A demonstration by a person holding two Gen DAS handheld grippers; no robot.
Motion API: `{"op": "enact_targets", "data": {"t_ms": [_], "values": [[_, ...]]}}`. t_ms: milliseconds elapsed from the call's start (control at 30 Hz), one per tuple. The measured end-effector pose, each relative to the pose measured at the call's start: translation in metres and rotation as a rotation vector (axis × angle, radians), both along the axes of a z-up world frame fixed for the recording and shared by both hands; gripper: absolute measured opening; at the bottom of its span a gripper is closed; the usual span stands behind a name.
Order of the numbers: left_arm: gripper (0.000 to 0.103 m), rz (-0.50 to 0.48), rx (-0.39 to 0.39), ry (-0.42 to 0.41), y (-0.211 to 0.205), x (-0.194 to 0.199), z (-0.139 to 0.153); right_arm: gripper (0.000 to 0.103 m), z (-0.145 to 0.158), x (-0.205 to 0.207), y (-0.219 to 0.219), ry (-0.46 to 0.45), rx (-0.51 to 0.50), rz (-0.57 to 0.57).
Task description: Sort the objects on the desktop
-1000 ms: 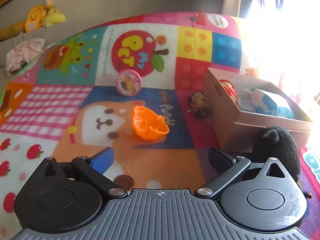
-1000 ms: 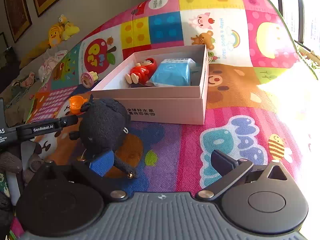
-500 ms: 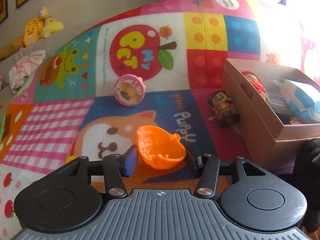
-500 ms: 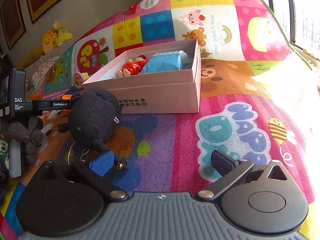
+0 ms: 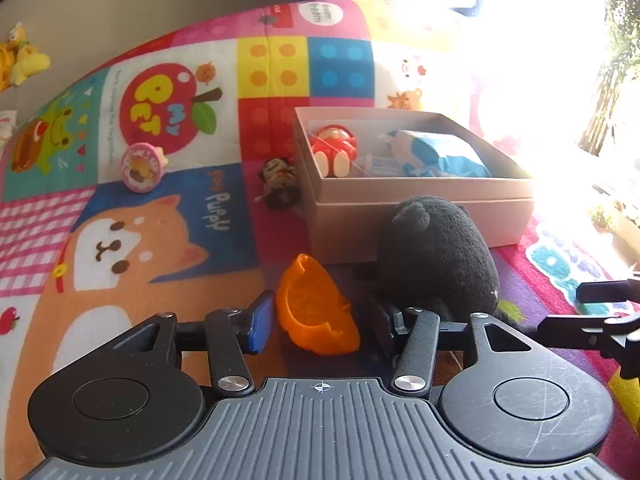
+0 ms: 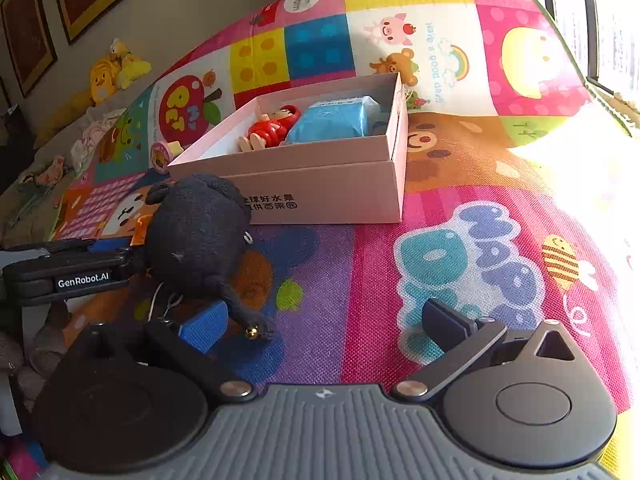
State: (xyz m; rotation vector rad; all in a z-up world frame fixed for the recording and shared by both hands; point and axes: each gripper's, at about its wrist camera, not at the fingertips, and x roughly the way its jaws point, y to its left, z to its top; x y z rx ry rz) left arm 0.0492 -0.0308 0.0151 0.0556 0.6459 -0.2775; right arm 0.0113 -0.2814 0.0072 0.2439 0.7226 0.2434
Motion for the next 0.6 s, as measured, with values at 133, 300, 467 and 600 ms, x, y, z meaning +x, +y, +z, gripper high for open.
{"op": "enact_targets", "data": {"t_ms": [133, 300, 467, 600], "values": [[0.059, -0.109, -0.043, 0.015, -0.012, -0.016, 0.0, 0.103, -0.002, 0.0, -0.017, -0.004, 0.091, -0.067], [0.081, -0.189, -0.053, 0.027, -0.023, -0.035, -0.006, 0.103, -0.001, -0.001, -0.012, -0.013, 0.057, -0.069], [0.096, -0.128, -0.004, -0.017, -0.011, -0.045, -0.005, 0.103, 0.005, -0.005, -0.01, -0.045, 0.012, -0.102], [0.098, -0.009, 0.02, -0.012, 0.011, -0.04, -0.008, 0.103, 0.025, -0.012, 0.023, -0.159, -0.155, -0.02]]}}
